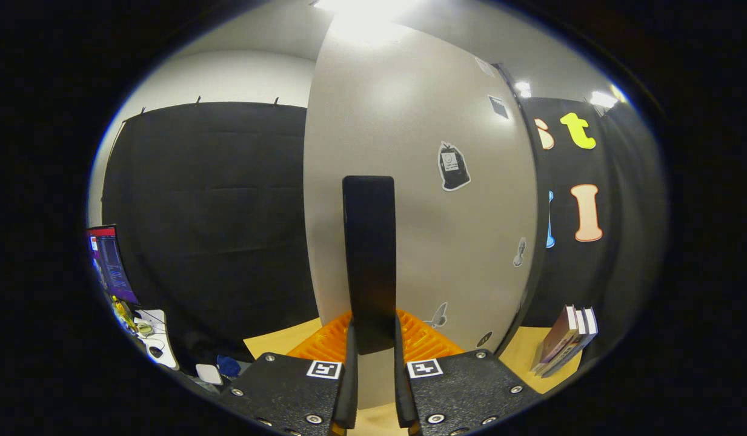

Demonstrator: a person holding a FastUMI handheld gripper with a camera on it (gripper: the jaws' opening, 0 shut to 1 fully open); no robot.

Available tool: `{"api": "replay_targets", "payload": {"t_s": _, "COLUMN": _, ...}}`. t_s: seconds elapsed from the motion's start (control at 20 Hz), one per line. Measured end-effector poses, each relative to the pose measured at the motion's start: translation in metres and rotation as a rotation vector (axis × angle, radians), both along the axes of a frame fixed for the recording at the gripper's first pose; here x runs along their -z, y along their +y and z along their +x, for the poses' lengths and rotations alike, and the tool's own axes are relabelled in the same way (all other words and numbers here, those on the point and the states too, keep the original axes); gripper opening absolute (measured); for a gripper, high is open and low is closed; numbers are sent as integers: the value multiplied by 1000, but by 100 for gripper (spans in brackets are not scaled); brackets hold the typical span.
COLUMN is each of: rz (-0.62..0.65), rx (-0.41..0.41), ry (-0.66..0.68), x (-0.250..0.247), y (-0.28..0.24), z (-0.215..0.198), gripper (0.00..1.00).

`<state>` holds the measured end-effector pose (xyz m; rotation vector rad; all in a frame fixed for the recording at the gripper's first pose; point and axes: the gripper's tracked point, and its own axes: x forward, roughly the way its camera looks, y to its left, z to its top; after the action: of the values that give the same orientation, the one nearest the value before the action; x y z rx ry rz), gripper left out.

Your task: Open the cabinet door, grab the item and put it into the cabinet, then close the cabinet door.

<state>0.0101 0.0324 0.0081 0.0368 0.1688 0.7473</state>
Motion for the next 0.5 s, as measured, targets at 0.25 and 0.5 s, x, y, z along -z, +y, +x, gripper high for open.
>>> {"api": "replay_targets", "payload": {"t_s": 0.25, "rz": 6, "rx": 19, "ry": 22, "x": -2, "y": -21, "z": -9, "gripper": 27}}
{"api": "replay_targets", "payload": {"t_s": 0.5, "rz": 1, "rx": 65, "ry": 26, "x": -2, "y": -54, "z": -16, "gripper": 31}}
